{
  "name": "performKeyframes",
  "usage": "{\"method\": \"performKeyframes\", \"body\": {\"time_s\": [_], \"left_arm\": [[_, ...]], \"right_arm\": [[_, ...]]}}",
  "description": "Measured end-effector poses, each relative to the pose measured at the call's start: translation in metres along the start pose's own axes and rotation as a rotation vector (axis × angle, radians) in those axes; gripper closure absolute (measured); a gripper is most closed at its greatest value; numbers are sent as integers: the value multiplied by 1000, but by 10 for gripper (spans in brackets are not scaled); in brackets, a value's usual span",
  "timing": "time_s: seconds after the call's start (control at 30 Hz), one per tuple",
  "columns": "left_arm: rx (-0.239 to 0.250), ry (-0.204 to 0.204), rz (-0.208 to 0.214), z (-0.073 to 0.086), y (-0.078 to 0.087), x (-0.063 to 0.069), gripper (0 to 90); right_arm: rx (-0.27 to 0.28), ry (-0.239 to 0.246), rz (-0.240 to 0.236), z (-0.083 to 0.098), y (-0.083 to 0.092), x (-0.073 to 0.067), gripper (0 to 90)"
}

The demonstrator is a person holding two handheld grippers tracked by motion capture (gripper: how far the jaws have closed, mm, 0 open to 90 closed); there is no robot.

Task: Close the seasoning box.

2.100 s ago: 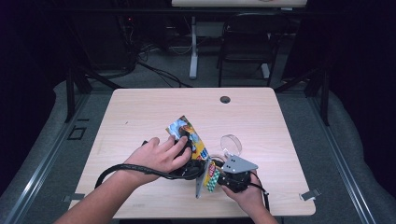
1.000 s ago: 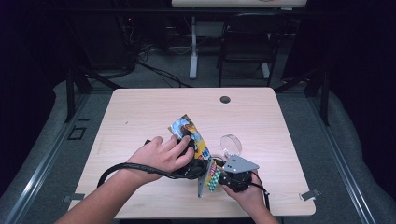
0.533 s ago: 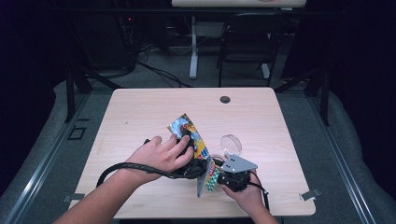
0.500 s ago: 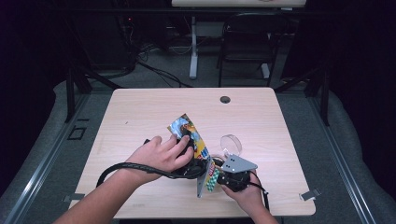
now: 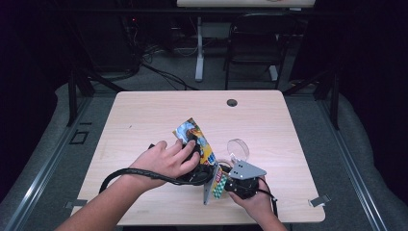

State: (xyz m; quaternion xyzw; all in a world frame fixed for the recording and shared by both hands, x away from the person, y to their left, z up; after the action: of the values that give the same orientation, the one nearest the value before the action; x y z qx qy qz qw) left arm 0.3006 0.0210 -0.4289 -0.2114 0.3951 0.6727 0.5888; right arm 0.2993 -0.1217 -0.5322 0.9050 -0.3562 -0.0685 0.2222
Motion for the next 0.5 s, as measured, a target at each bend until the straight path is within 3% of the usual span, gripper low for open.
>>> {"method": "performKeyframes", "body": {"time_s": [0.5], "left_arm": [[1,6,-3,-2,-1,-2,787]], "right_arm": [[4,-3,17,0,3,5,705]]}}
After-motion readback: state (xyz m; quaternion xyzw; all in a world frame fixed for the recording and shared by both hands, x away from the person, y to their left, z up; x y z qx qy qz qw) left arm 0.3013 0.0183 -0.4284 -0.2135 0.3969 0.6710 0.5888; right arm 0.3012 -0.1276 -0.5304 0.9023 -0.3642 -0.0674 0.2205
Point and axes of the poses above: each handheld gripper's, and its own axes: y roughly backward along the jaws, z roughly out of its underside, x roughly to its right, the point moved 4 cm from there along -y, roughly forward along the jaws, and after that the axes turned 5 degrees about -y, right-handed, at the moved point
